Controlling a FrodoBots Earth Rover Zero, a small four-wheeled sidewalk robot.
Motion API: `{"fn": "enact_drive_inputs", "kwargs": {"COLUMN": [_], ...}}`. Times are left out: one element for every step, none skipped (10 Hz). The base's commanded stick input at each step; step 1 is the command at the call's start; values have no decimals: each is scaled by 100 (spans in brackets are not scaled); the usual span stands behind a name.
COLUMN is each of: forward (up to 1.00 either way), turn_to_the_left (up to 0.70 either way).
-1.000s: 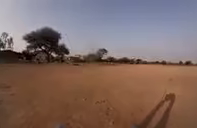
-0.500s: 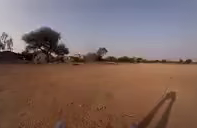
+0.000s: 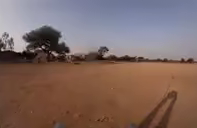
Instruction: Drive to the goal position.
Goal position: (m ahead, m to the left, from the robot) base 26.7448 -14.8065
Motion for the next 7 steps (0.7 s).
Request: {"fn": "enact_drive_inputs", "kwargs": {"forward": [65, 64, 64, 65, 65, 65, 65], "turn_to_the_left": [0, 0, 0, 0, 0, 0, 0]}}
